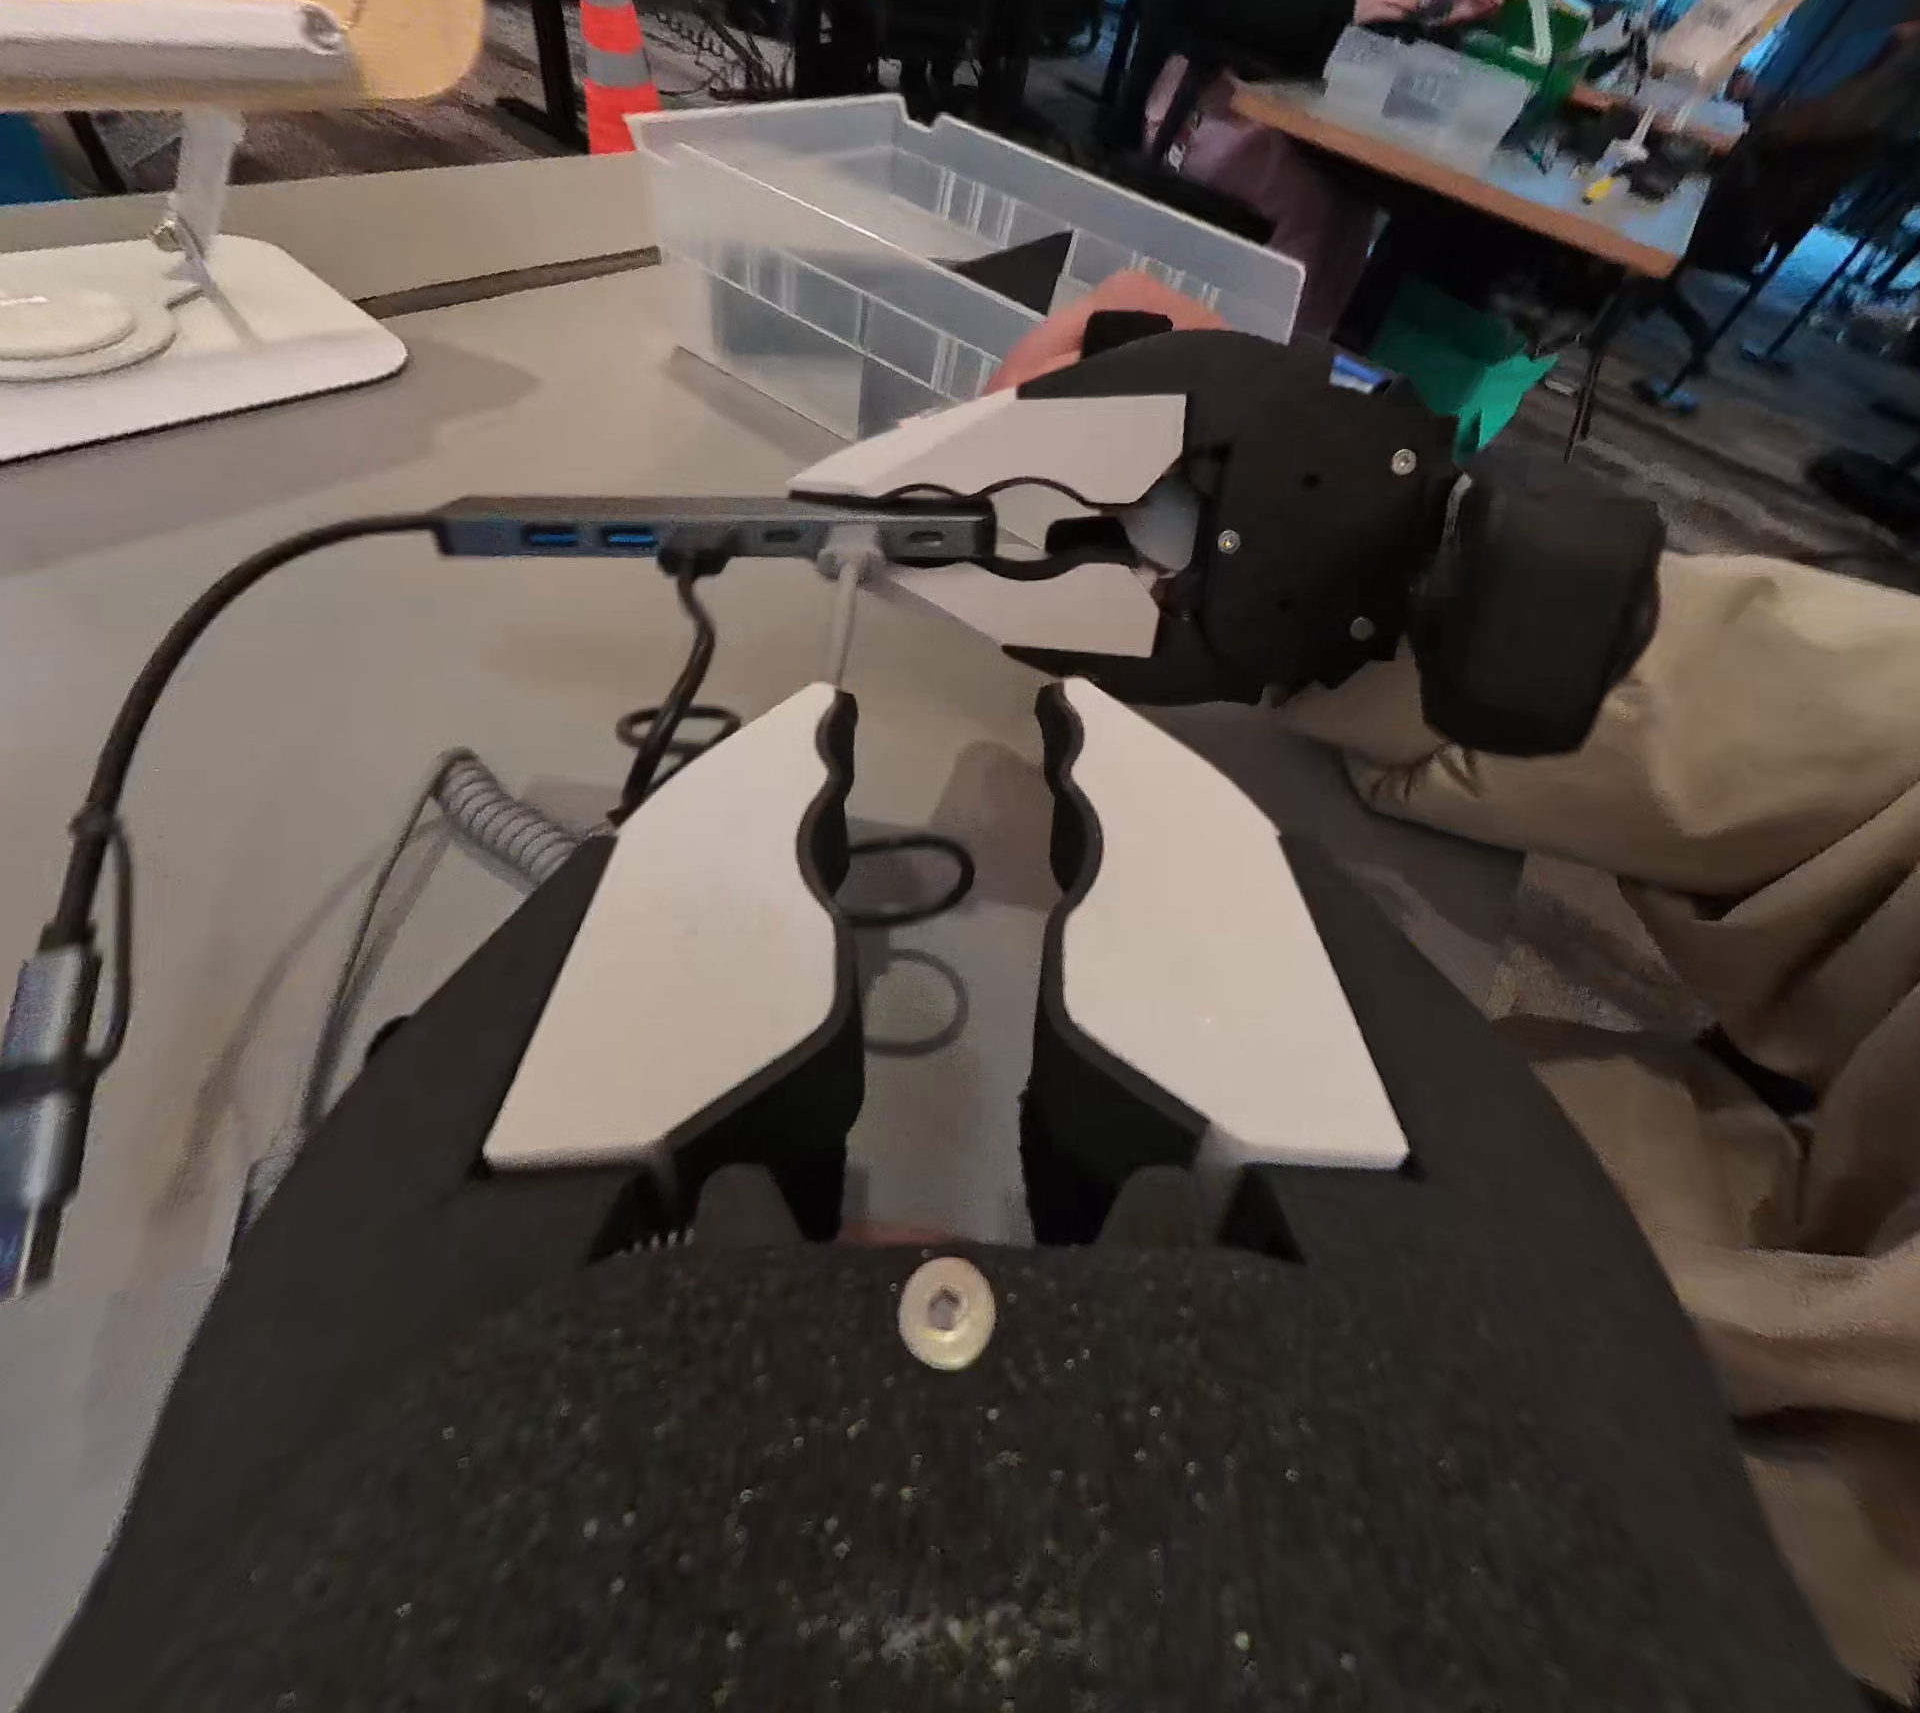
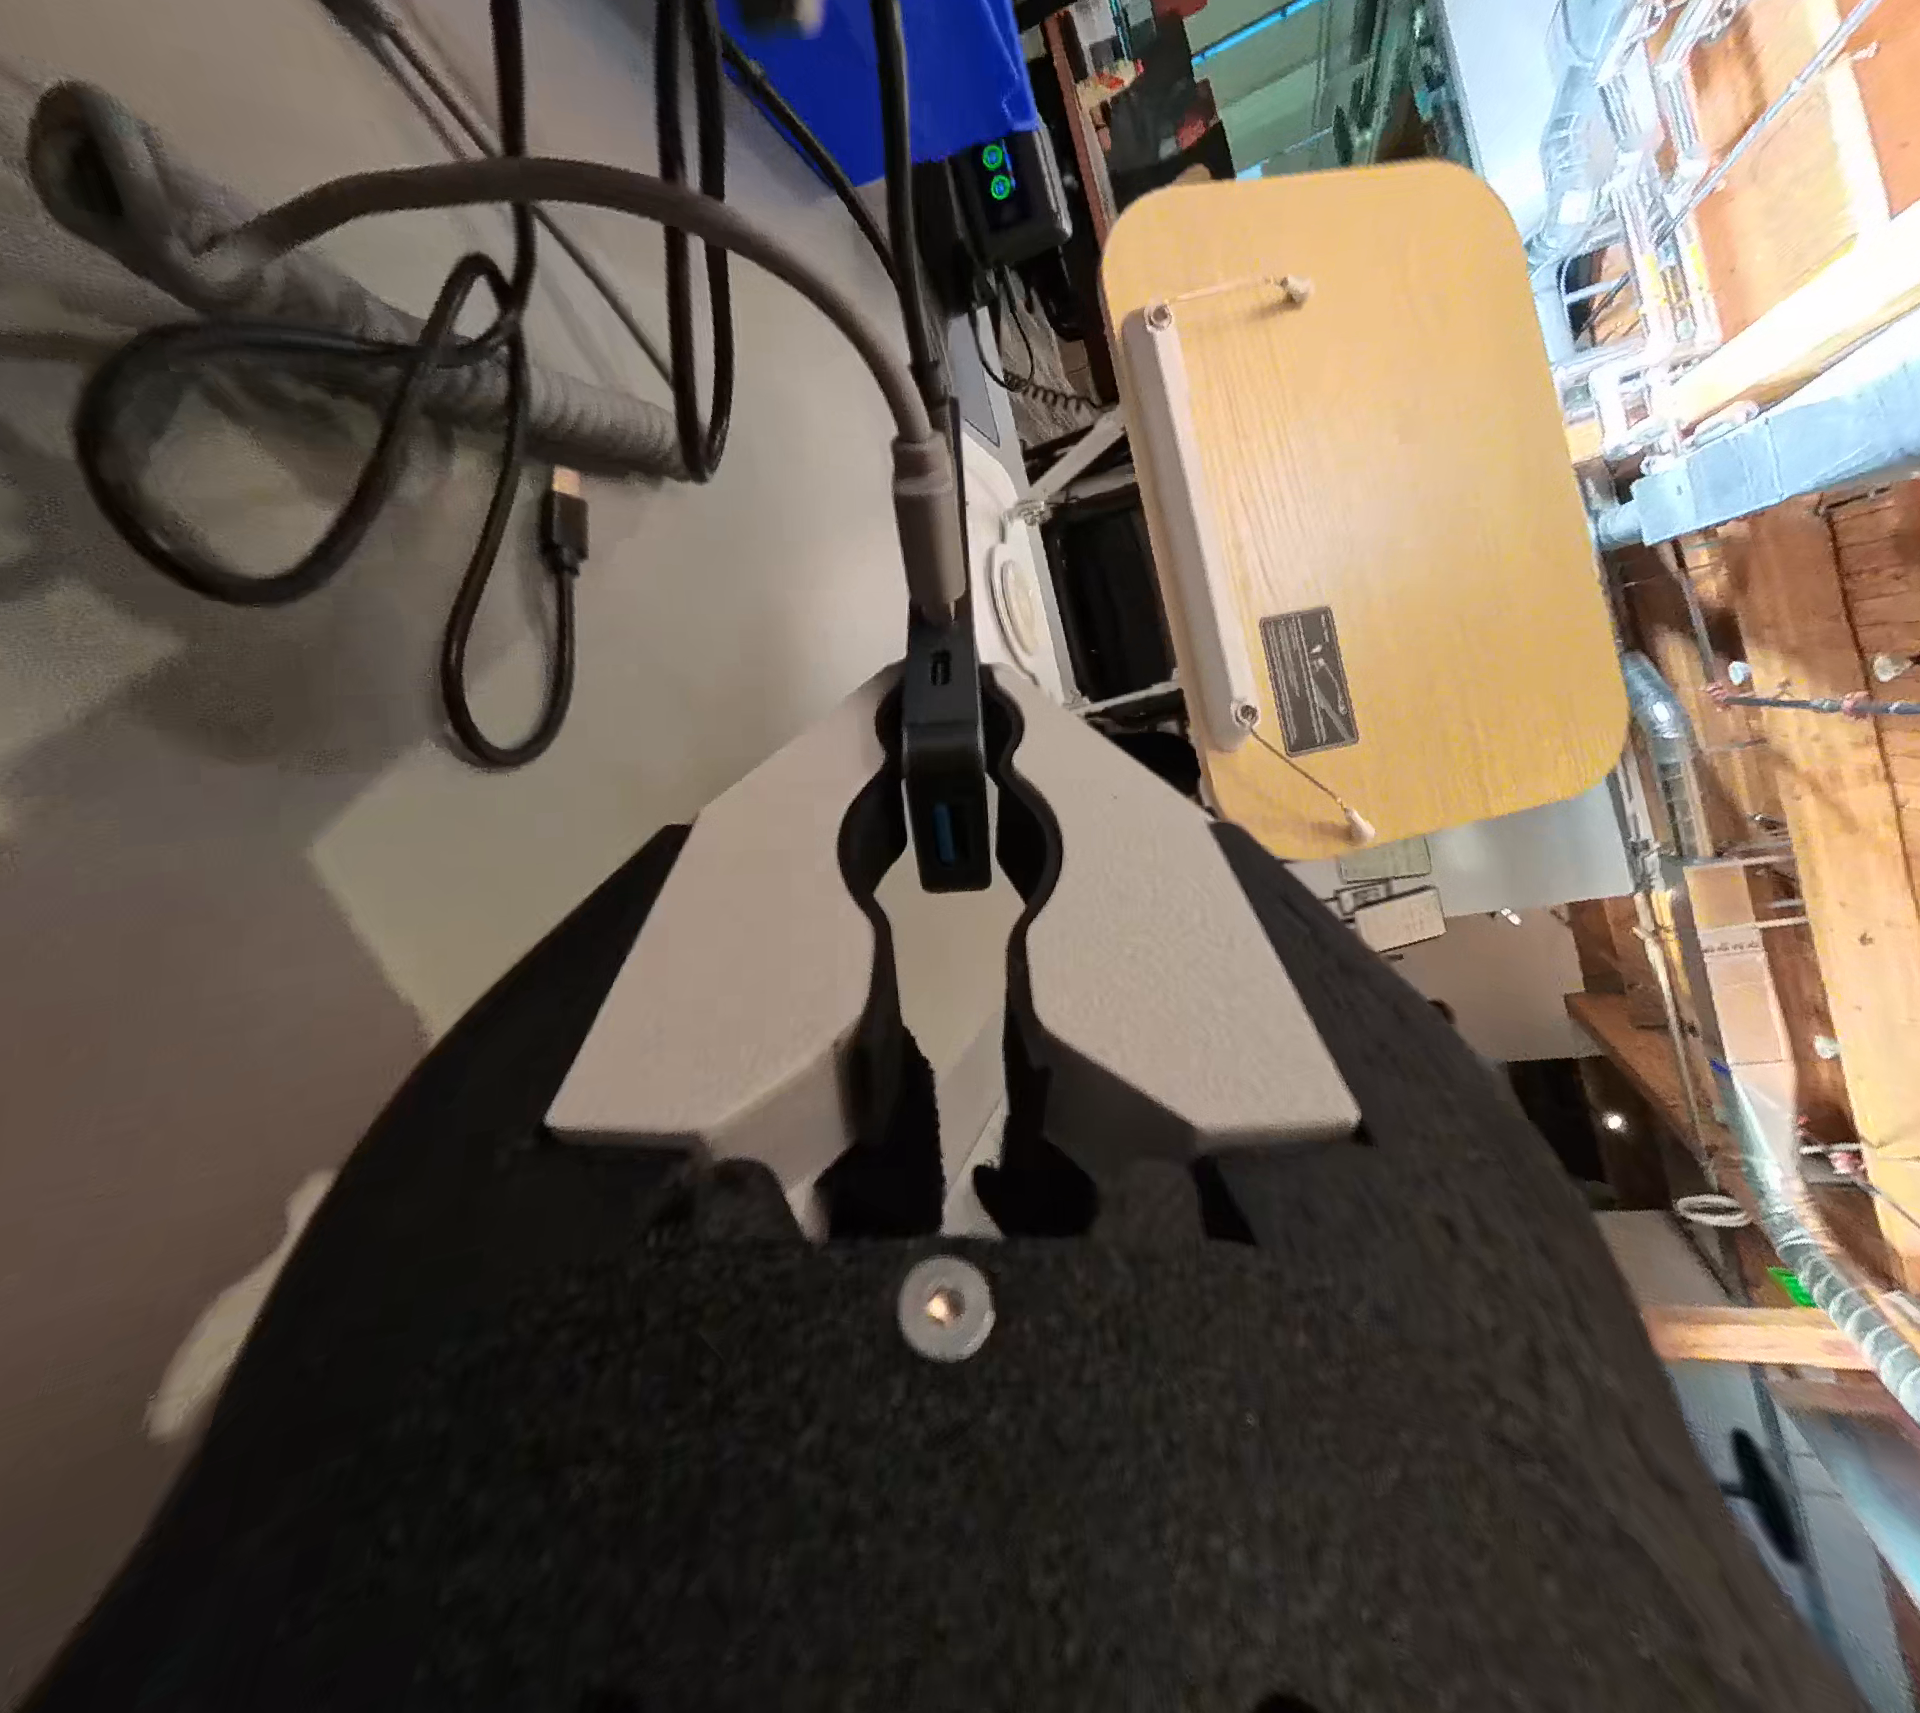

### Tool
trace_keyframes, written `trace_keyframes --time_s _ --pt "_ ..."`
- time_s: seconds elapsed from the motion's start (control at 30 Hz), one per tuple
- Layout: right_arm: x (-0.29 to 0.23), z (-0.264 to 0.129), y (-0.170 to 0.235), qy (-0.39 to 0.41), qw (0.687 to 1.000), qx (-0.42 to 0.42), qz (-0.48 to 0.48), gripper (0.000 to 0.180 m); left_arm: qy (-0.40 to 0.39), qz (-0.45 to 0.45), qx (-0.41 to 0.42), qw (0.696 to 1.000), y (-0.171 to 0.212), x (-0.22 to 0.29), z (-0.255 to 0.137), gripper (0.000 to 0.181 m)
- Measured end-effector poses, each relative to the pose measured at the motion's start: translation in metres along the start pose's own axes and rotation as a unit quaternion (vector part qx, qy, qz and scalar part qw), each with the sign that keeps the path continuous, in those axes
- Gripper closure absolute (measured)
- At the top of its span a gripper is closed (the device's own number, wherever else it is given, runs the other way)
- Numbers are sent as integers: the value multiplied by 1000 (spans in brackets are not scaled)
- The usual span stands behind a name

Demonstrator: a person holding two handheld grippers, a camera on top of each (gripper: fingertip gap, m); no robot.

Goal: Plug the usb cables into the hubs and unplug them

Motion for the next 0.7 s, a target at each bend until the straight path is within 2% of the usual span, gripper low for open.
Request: trace_keyframes --time_s 0.2,0.33,0.5,0.7 --pt "-12 -3 -22 12 999 13 -36 170 -68 26 -4 997 3 -9 6 143" --pt "-14 1 -27 17 999 -1 -28 170 -130 102 -11 986 8 -5 7 145" --pt "-19 -1 -37 13 999 18 -36 170 -110 69 -32 991 16 -3 12 159" --pt "-23 -4 -41 10 998 28 -55 170 -73 24 -31 997 16 -9 12 160"
Point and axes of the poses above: each gripper's, where its closed fingertips meet, z out along the fingers, y out of its underside, x = y × z across the jaws, the point moved 7 cm from there along -z, back along the fingers, and after that the axes turned 11 degrees about -y, right-handed, at the moved point
